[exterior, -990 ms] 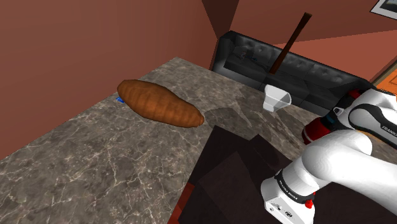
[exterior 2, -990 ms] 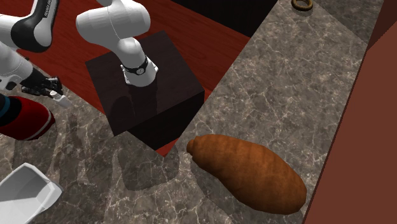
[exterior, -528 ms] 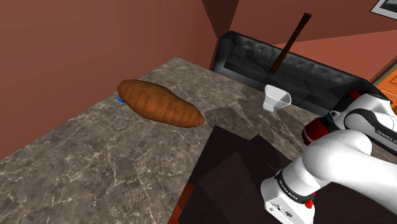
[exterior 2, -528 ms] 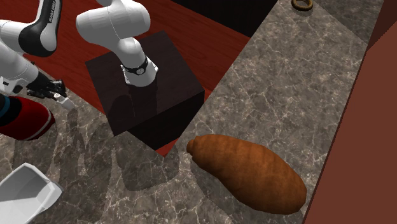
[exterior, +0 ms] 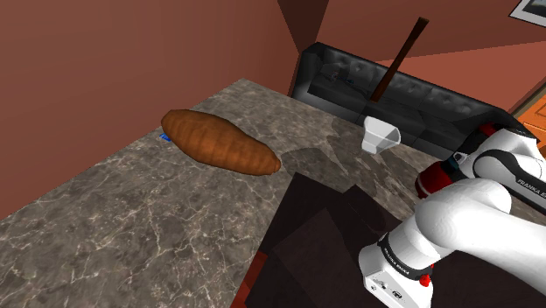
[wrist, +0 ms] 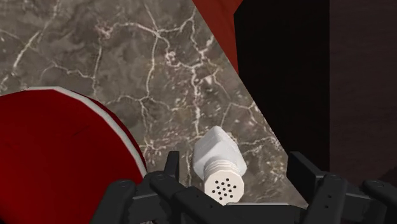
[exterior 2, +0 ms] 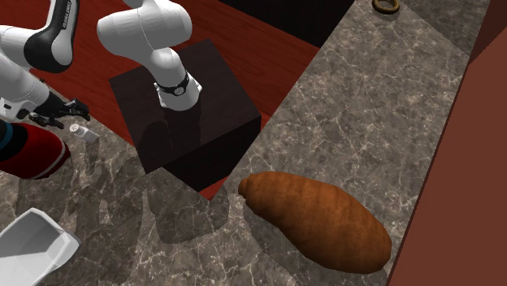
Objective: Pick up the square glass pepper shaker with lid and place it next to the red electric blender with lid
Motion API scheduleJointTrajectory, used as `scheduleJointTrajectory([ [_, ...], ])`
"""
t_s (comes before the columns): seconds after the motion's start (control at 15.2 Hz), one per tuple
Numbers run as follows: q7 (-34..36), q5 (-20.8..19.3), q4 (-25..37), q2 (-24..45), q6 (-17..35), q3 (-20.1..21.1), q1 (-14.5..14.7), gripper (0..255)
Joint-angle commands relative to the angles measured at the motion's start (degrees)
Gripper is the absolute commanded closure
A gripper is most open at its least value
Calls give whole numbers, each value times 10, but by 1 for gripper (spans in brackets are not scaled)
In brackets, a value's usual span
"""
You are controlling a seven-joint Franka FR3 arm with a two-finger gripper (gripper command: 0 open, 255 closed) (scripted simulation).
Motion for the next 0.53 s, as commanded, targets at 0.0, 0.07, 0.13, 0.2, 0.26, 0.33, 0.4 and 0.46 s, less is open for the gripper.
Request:
scheduleJointTrajectory([
  [0.0, 0, 0, 0, 0, 0, 0, 0, 0],
  [0.07, 0, 0, 0, 0, 0, 0, 0, 0],
  [0.13, -3, 21, 1, 0, -11, 24, -4, 0],
  [0.2, -6, 42, 3, -1, -22, 47, -7, 0],
  [0.26, -9, 62, 6, -1, -33, 70, -9, 0],
  [0.33, -11, 78, 9, -2, -42, 88, -10, 0],
  [0.4, -11, 78, 9, -2, -42, 88, -10, 0],
  [0.46, -11, 78, 9, -2, -42, 88, -10, 0],
])
